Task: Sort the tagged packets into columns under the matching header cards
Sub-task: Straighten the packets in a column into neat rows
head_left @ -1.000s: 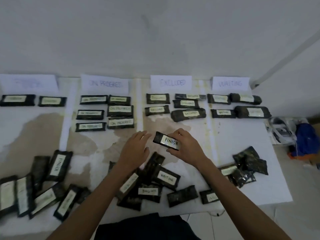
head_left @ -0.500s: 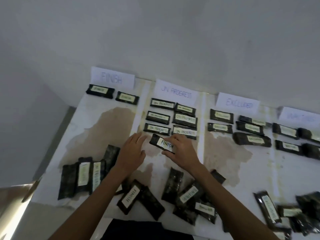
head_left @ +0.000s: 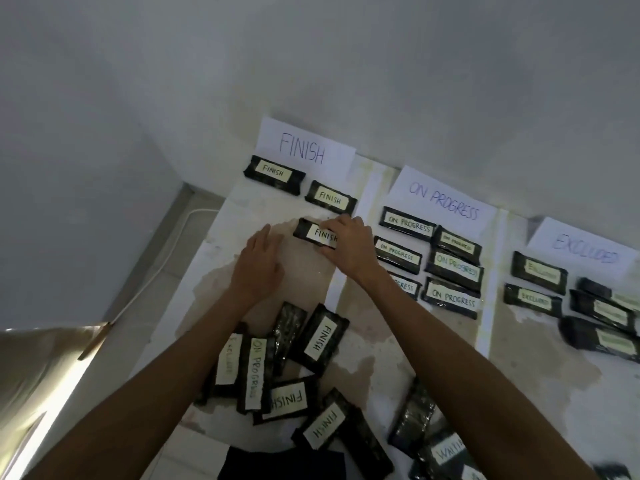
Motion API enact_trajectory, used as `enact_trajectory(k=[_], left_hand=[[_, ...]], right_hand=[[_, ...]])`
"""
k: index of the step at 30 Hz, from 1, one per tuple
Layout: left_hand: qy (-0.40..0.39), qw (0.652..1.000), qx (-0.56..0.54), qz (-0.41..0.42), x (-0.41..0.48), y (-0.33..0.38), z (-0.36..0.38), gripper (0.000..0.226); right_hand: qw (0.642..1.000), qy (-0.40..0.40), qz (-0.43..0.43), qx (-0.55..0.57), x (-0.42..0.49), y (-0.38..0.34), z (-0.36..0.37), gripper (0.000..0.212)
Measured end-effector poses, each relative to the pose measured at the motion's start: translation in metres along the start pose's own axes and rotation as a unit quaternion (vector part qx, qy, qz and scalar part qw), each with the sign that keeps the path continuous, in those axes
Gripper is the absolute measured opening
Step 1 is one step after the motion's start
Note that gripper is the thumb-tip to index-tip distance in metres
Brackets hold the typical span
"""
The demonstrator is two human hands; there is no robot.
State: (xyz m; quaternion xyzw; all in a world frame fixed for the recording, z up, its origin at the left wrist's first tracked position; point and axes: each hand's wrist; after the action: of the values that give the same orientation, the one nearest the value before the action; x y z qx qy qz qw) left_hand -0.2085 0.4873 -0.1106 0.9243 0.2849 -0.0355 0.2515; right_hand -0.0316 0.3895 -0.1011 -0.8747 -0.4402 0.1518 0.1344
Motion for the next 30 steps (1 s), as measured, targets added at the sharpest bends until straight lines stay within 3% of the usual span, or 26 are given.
enact_trajectory(k=[8,17,22,25,30], left_hand=[[0.010,1.000,0.000,-0.010,0.012,-0.010,0.006,0.065],[0.003,1.000,-0.005,0.006,-0.029,0.017,0.007,0.043],[-0.073,0.996,0.028,-0.052,-0.074,0.042,0.032,0.060],[-0.067,0.995,0.022,-0.067,-0.079,0.048,0.039,0.058],[-0.108,0.990,0.060,-0.071,-0.067,0.059,0.037,0.079]], right_hand=[[0.999,-0.033,0.020,-0.028,0.021,-0.004,0.012,0.047],[1.000,-0.001,0.019,0.014,-0.008,-0.017,-0.002,0.045],[0.997,-0.007,0.036,0.065,-0.066,-0.021,-0.006,0.042],[0.996,-0.012,0.045,0.074,-0.097,-0.016,-0.004,0.042],[0.991,-0.016,0.063,0.115,-0.124,-0.006,-0.008,0.038]])
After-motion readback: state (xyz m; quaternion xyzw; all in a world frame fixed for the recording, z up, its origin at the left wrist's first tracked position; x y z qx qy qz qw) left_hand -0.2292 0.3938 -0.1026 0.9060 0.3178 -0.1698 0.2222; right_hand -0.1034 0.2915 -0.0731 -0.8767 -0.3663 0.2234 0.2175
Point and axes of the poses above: each hand's wrist, its own x-axis towards the middle knuckle, its own z-axis out of the palm, y = z × x, and after that the axes turned 7 degrees about z, right-handed
